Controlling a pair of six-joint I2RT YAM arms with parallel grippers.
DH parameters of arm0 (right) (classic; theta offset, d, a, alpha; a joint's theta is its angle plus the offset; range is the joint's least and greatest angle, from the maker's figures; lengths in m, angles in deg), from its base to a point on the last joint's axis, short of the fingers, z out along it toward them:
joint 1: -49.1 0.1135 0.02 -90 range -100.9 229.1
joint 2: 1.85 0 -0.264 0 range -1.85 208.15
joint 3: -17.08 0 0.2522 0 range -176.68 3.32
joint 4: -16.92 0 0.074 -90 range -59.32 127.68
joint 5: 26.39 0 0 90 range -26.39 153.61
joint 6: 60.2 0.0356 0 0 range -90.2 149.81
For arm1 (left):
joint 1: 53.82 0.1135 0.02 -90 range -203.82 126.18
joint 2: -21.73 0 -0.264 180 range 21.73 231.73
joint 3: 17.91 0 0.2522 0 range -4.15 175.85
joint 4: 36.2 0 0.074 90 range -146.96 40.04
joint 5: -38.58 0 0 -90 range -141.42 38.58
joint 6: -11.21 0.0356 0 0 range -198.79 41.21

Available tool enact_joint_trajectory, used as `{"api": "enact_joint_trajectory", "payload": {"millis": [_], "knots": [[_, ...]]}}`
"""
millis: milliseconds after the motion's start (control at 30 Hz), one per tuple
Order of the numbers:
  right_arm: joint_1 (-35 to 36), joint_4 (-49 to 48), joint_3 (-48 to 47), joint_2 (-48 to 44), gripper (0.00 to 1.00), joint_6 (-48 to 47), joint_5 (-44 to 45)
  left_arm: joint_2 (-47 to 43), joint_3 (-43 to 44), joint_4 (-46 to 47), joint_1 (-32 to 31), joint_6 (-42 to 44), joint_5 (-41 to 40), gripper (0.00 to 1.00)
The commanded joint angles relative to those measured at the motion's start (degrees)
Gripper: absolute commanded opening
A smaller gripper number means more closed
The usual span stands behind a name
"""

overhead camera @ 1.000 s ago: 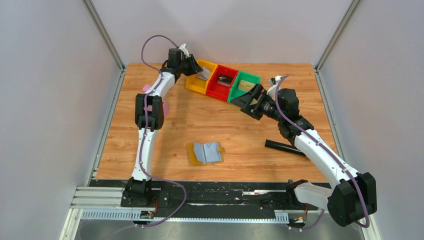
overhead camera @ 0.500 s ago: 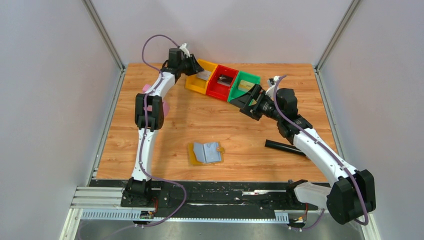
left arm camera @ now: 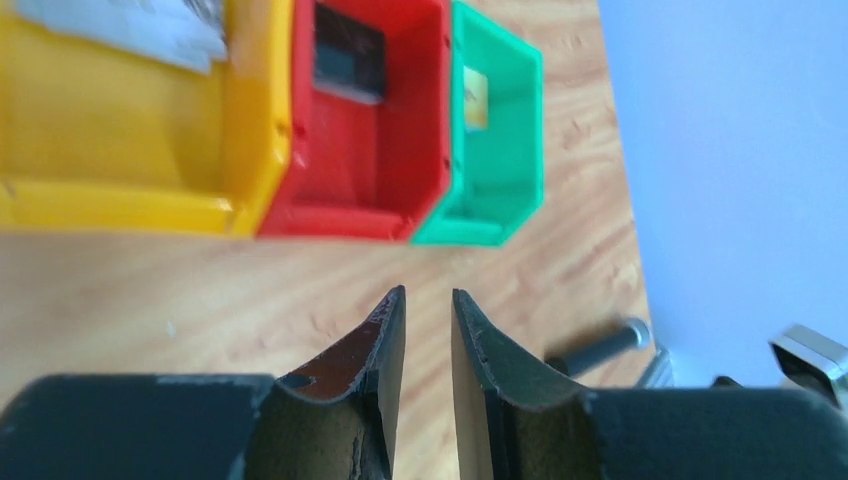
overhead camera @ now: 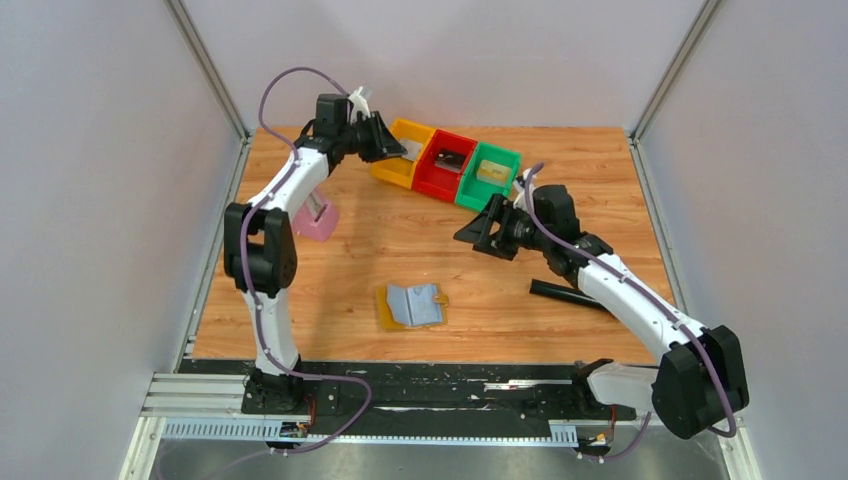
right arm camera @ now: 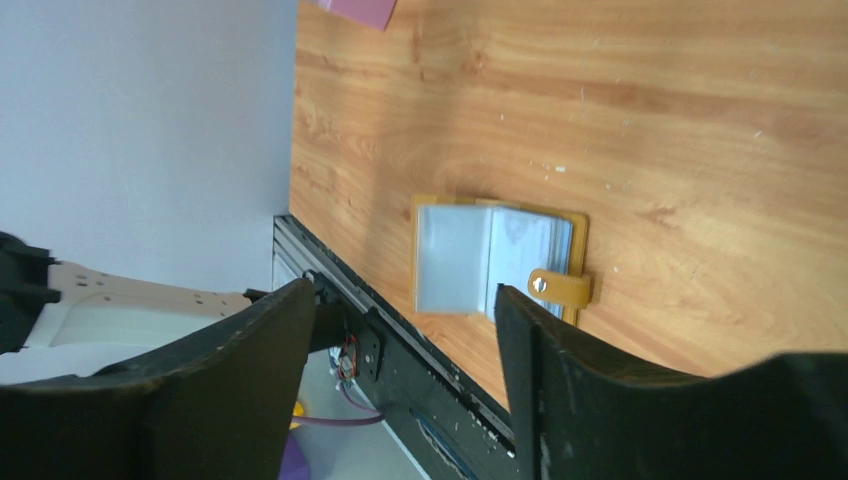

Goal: Take the credit cards out of the card holder
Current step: Place the credit card in the storage box, then remove the credit card from the card holder.

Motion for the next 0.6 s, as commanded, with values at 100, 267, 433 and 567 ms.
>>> {"api": "enact_joint_trajectory", "payload": {"millis": [100,267,433,567], "knots": [[9.59,0.52,2.21,1.24,0.51,-1.61,3.83,-17.10,-21.35,-2.96,-3.23,-2.87,1.82,0.30],[18.40,-1.81,3.48,3.70,0.48,-0.79,9.58,-24.89,-33.19,-4.50,-5.35,-2.20,1.76,0.29],[23.68,-4.54,4.14,7.03,0.47,0.28,15.24,-32.07,-43.01,-4.73,-7.37,-2.98,2.72,0.28],[26.05,-7.56,5.10,10.36,0.45,1.57,17.93,-36.37,-51.11,-1.22,-8.74,-5.78,3.23,0.26]]}}
